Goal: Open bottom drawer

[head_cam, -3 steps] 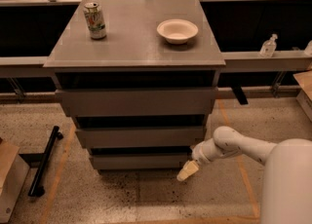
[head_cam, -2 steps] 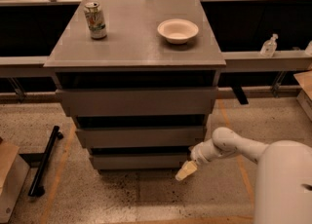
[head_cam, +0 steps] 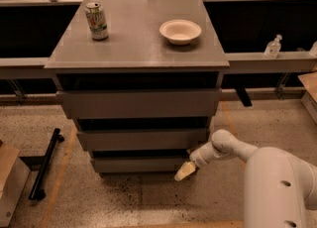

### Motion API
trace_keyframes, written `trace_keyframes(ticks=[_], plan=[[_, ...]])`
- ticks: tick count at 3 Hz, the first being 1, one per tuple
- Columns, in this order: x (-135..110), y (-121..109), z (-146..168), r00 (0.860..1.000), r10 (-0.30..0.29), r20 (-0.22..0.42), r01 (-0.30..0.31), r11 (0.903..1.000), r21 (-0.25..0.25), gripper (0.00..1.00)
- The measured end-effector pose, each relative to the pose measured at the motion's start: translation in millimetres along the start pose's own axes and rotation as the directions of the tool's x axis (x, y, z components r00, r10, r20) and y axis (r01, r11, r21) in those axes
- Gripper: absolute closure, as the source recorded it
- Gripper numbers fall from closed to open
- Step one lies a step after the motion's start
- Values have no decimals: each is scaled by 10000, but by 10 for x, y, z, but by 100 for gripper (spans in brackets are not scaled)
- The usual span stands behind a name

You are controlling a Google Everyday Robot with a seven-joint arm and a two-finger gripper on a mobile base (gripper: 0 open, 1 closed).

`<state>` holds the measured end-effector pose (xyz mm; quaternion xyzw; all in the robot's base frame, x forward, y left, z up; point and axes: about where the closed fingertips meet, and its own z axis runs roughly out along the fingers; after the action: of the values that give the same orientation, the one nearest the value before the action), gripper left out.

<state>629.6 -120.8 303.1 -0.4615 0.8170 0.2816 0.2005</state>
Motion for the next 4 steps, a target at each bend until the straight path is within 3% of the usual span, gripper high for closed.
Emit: trace_keyframes(ticks=[2, 4], plan=[[11, -146, 293, 9994, 206, 278, -196, 9992, -354, 0], [162, -399, 529, 9952, 811, 548, -793, 9963, -334, 0]])
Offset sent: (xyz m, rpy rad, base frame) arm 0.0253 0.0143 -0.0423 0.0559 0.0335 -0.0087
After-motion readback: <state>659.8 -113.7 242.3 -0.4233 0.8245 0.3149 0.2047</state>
